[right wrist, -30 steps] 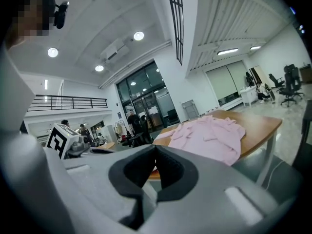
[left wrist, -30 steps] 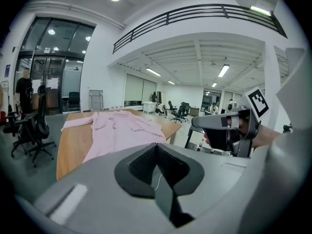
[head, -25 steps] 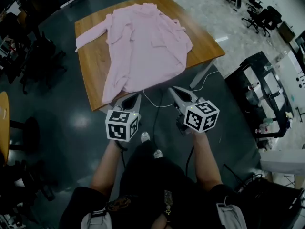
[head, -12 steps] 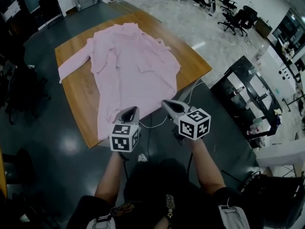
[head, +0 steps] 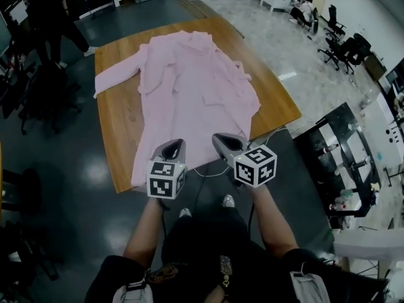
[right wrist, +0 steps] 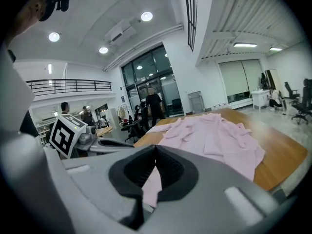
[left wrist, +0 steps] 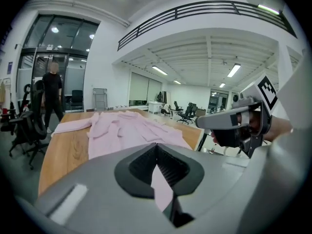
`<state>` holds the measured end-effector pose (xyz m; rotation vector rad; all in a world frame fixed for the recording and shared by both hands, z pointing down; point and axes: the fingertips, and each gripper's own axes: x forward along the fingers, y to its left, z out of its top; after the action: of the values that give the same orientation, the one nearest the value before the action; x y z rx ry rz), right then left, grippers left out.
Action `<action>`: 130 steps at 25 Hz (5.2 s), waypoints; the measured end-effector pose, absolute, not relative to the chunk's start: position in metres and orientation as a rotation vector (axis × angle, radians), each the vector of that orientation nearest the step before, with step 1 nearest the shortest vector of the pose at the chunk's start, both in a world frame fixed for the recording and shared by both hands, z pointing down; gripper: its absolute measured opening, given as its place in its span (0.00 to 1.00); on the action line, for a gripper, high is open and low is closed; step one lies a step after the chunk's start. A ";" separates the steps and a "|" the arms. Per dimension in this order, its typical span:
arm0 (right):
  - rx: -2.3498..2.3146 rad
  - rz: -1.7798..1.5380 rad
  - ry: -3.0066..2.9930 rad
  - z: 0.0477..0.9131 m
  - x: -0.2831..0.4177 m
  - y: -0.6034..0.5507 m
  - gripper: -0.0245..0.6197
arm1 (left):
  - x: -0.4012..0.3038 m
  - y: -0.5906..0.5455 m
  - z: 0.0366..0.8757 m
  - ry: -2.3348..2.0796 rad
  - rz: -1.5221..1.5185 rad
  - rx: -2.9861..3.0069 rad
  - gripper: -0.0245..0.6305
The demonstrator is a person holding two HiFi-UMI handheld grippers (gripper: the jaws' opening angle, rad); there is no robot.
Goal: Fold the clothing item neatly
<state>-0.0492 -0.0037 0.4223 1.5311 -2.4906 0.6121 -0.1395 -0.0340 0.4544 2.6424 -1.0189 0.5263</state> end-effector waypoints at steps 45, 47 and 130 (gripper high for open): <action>0.821 0.647 -2.401 0.559 -0.044 -0.004 0.04 | -0.184 -0.001 0.597 -1.546 0.866 2.114 0.10; 0.801 0.633 -2.378 0.569 -0.046 -0.006 0.04 | -0.186 0.010 0.596 -1.545 0.881 2.148 0.10; 1.163 0.745 -2.202 0.581 0.115 0.058 0.04 | 0.048 0.064 0.573 -0.723 1.053 2.562 0.07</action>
<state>0.1150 0.0580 0.5814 1.1628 -2.2018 0.7453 0.0483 0.0637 0.5728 2.5615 -0.7230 1.0533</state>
